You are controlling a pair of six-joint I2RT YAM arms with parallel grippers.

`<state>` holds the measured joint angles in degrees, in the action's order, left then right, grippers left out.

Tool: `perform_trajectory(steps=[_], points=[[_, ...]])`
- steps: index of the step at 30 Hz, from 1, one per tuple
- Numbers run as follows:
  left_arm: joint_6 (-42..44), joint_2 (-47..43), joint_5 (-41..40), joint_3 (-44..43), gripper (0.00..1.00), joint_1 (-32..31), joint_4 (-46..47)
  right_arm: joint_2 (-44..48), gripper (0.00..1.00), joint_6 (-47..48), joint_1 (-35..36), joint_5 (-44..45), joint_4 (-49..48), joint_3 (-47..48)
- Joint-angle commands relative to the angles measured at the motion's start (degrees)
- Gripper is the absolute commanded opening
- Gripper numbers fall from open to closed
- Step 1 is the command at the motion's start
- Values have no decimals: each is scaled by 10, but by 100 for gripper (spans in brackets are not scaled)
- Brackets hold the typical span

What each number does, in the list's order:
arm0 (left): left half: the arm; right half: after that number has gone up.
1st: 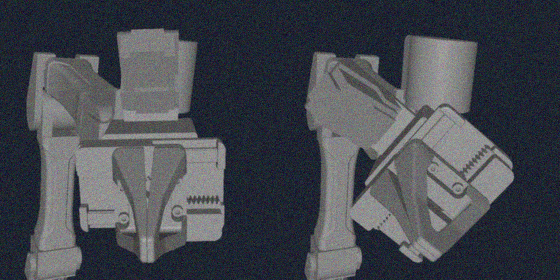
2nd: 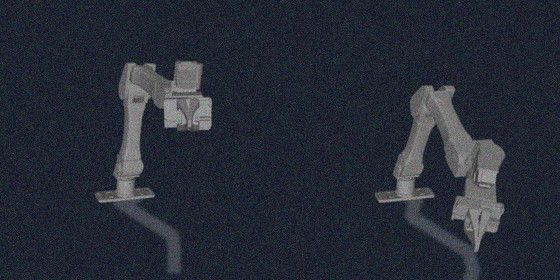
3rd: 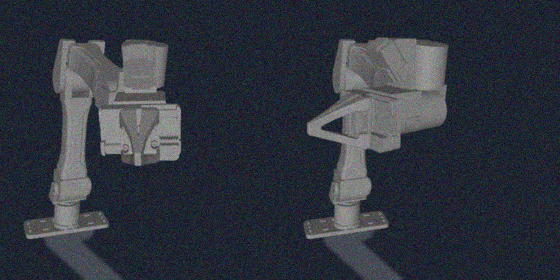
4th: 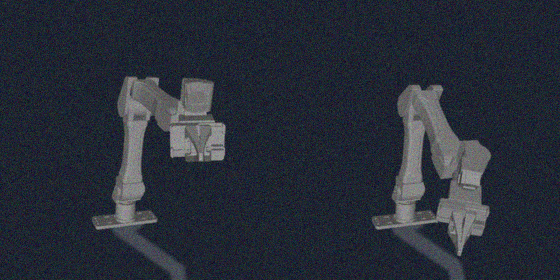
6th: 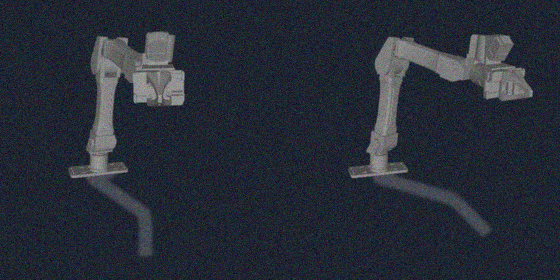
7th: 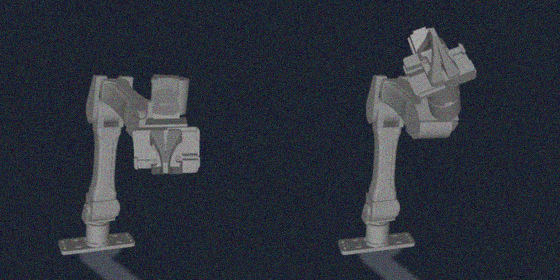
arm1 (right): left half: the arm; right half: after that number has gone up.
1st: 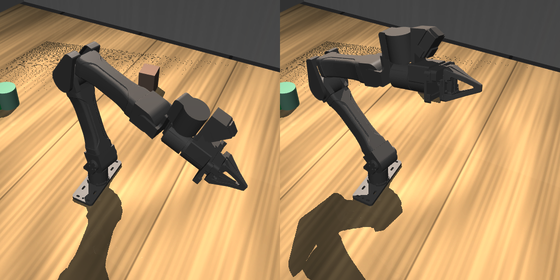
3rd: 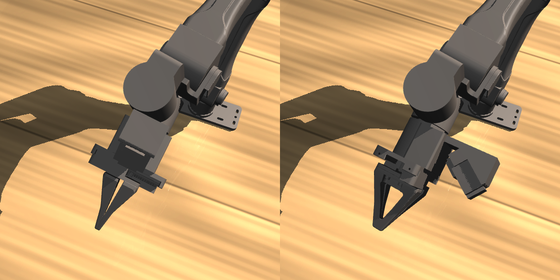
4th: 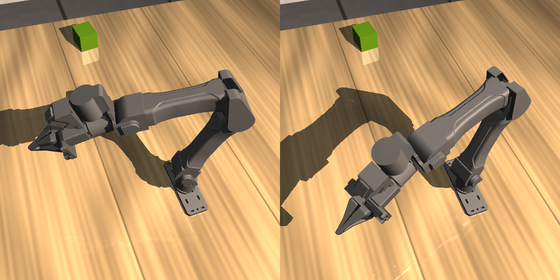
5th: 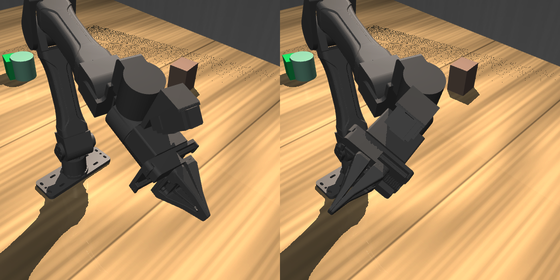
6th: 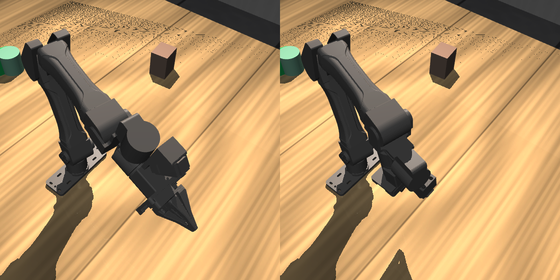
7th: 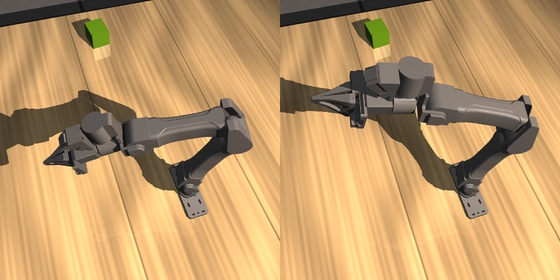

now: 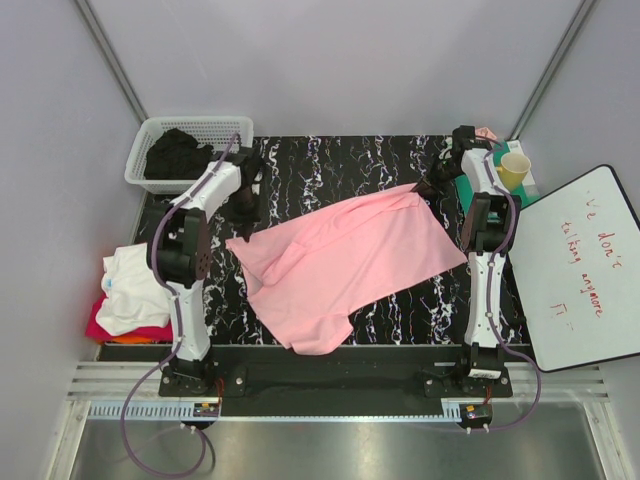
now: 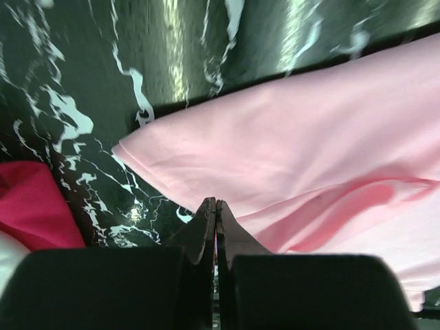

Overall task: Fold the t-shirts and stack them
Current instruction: Fold the flattened tshirt in 1/3 of the way

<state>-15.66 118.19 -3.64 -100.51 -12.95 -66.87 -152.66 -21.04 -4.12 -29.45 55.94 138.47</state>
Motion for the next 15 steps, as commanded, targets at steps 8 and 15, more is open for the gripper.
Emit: perform_trajectory(steps=[8, 15], points=[[-3, 18, -1, 54, 0, 2, 2, -20, 0, 4, 2, 38, 2, 0], [0, 94, -13, -5, 0, 7, -19, -10, 0, 13, 2, 40, 3, -13]])
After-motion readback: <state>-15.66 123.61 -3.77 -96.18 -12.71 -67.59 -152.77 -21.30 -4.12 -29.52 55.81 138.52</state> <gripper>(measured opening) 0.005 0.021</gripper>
